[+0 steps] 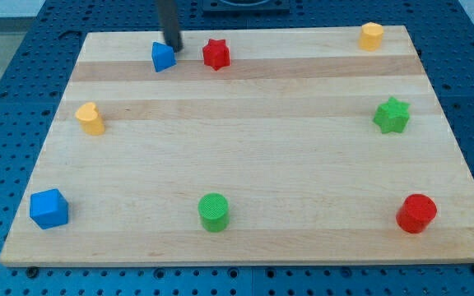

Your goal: Move the blue triangle towards the red star

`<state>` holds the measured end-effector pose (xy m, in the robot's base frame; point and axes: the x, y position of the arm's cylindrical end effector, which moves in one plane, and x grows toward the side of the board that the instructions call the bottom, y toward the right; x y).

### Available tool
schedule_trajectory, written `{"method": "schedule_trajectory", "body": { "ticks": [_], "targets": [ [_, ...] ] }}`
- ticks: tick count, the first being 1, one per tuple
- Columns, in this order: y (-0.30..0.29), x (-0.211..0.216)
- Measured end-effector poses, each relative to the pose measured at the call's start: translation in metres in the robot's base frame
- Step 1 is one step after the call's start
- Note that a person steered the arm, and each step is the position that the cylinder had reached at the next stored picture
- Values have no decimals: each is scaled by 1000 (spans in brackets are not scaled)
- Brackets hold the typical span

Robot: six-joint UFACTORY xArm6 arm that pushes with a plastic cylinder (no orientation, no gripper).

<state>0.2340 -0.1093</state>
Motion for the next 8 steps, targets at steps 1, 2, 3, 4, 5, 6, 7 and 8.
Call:
{"method": "schedule_trajectory", "body": {
  "ticks": [1, 2, 3, 4, 5, 6, 7, 8],
  "targets": [
    [-16, -9],
    [-70, -33],
    [-115, -31],
    [-132, 11],
    [-119, 31],
    [-58, 31],
    [10, 31],
    [20, 32]
  ]
}}
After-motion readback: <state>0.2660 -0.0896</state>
